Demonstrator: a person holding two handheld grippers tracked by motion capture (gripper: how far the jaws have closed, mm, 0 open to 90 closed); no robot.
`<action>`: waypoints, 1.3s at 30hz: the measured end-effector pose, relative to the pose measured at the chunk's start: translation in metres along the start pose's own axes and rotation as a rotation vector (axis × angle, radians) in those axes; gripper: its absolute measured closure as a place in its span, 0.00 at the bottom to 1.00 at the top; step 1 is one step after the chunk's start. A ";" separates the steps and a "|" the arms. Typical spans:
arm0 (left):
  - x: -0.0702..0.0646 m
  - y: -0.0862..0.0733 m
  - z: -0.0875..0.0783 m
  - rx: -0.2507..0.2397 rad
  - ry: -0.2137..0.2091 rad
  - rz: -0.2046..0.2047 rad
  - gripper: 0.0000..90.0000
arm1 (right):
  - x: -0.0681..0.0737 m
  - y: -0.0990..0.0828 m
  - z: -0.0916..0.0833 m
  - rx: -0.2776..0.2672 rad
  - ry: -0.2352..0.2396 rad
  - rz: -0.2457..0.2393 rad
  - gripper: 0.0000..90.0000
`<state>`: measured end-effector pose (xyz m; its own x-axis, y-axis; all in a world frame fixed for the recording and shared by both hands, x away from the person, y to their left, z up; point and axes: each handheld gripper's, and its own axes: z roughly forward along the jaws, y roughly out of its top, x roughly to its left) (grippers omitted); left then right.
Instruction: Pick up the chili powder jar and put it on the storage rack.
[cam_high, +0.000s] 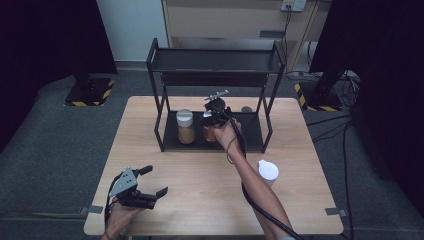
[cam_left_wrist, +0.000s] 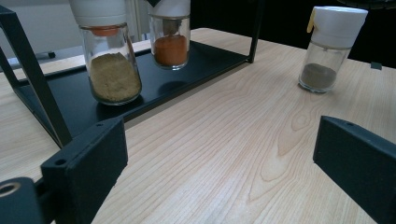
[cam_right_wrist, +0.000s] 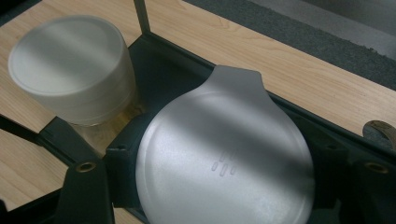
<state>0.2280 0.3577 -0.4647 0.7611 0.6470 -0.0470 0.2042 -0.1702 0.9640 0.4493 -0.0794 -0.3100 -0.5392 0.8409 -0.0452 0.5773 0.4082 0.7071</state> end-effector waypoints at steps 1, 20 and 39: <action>0.000 0.000 0.000 0.000 0.000 0.000 0.02 | 0.000 0.000 0.001 0.005 0.000 0.000 0.35; 0.000 0.000 0.000 0.001 0.001 0.000 0.02 | -0.002 -0.005 0.013 0.015 0.010 0.018 0.35; 0.000 0.000 0.000 0.004 0.001 0.006 0.02 | -0.003 -0.009 0.017 0.012 0.014 0.026 0.35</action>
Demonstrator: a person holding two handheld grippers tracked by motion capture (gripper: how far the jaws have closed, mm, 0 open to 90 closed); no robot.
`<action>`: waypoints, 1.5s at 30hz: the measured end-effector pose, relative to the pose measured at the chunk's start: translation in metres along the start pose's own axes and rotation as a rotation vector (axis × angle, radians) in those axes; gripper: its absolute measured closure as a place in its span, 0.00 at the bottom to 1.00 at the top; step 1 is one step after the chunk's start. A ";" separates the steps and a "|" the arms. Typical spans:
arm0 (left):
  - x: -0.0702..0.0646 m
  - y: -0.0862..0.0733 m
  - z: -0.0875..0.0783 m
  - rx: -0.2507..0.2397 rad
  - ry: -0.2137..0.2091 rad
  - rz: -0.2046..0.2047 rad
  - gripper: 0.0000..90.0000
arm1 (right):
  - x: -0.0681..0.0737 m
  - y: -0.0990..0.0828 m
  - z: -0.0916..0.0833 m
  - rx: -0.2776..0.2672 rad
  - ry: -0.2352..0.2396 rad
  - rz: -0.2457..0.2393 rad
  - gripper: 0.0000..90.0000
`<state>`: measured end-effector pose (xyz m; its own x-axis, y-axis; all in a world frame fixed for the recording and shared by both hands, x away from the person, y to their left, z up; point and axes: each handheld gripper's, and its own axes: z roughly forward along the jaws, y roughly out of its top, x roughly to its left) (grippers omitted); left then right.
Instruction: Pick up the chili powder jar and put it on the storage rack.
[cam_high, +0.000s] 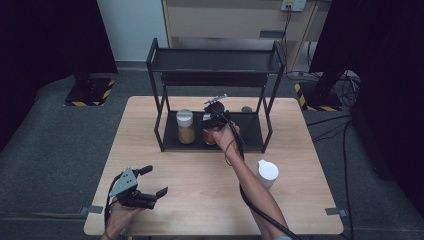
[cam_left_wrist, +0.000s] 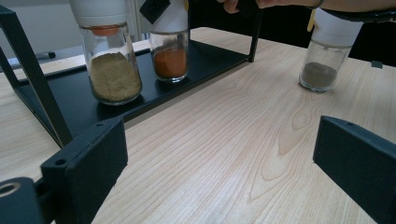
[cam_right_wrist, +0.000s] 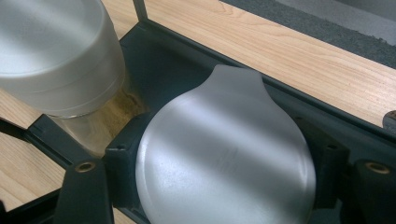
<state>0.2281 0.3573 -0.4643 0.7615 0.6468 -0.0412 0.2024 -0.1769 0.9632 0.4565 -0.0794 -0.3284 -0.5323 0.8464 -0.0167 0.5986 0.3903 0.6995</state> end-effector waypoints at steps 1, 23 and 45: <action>0.000 0.000 0.000 0.000 0.001 0.000 0.02 | 0.000 0.000 0.000 0.001 0.001 0.001 0.35; 0.000 0.000 0.001 0.002 0.001 -0.003 0.02 | 0.000 0.000 -0.045 -0.081 0.012 -0.053 0.11; -0.001 0.001 0.002 0.012 0.000 0.000 0.02 | -0.012 -0.029 -0.137 -0.211 0.091 -0.149 0.10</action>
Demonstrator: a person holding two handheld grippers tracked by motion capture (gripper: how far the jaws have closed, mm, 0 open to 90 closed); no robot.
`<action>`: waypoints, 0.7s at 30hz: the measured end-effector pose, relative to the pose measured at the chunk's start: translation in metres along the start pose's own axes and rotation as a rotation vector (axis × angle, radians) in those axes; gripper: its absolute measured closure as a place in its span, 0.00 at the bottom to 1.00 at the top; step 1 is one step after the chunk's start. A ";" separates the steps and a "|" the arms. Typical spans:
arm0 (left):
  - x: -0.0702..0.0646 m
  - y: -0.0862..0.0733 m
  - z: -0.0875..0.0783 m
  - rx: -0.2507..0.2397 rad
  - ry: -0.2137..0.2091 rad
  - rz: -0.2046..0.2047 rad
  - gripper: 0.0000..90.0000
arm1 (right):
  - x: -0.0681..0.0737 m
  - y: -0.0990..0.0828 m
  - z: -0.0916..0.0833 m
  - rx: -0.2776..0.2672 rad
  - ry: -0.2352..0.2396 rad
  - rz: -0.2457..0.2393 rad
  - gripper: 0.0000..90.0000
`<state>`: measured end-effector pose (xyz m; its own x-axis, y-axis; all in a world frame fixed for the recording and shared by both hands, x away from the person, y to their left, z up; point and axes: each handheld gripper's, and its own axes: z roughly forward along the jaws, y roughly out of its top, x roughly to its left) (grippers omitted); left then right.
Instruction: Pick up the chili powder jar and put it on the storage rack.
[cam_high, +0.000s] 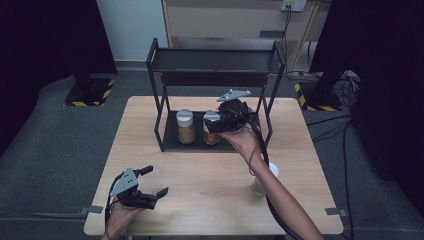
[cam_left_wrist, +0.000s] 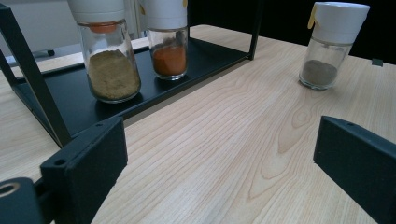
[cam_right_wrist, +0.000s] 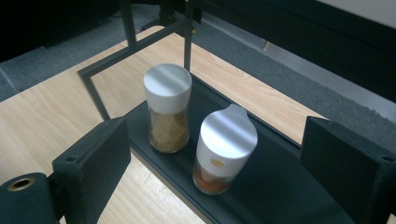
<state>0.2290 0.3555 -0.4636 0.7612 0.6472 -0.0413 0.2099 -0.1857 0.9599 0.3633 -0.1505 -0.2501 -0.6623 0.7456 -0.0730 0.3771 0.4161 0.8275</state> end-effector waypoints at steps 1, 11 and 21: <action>0.000 0.000 0.000 0.001 0.000 -0.001 0.02 | -0.001 -0.002 -0.004 -0.006 0.003 -0.003 0.10; 0.000 0.000 0.001 0.004 0.002 -0.008 0.02 | -0.011 -0.032 -0.046 -0.089 0.044 -0.029 0.11; 0.000 0.000 0.000 0.002 0.007 -0.012 0.02 | -0.024 -0.068 -0.083 -0.176 0.080 -0.015 0.11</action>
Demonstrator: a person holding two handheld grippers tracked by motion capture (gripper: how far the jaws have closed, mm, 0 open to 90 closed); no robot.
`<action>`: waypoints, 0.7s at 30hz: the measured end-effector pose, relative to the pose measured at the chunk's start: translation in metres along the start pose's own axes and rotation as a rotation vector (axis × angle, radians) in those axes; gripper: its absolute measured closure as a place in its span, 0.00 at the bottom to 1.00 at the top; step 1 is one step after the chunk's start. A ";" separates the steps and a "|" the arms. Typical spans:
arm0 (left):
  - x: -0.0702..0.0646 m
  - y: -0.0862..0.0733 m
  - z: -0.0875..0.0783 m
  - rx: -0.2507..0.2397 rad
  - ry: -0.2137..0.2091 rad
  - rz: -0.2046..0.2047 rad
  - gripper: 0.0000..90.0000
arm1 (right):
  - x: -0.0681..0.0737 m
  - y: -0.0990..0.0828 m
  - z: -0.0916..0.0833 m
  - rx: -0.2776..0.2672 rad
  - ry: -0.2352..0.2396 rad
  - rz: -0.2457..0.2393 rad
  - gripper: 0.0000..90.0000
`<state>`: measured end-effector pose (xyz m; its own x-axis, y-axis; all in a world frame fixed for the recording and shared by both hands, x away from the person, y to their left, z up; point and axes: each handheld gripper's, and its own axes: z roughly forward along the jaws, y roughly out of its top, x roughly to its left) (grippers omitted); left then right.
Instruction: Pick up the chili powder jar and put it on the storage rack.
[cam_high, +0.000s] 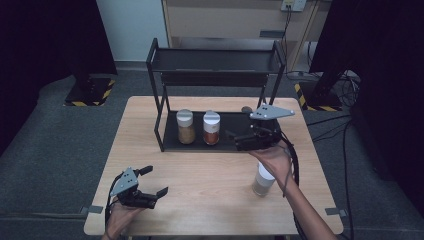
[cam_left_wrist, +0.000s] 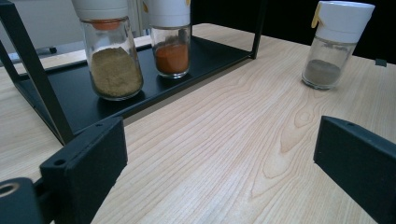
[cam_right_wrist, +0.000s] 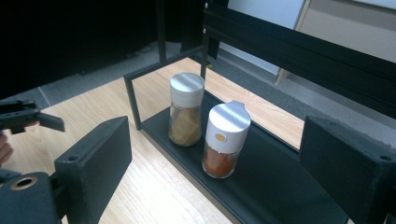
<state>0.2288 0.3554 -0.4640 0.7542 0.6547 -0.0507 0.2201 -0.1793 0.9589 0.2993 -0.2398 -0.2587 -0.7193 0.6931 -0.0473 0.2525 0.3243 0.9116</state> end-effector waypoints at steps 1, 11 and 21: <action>0.000 0.000 0.000 -0.001 0.000 -0.001 0.02 | -0.001 -0.003 -0.004 -0.005 0.002 0.001 0.11; 0.000 0.000 0.000 0.000 0.002 -0.001 0.02 | -0.004 -0.039 -0.047 -0.066 -0.016 0.002 0.10; 0.000 0.000 0.000 0.001 0.006 -0.003 0.02 | -0.009 -0.091 -0.078 -0.111 -0.032 0.025 0.10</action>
<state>0.2285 0.3550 -0.4643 0.7500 0.6594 -0.0518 0.2228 -0.1782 0.9584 0.2323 -0.3256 -0.3090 -0.6921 0.7209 -0.0352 0.1959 0.2346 0.9521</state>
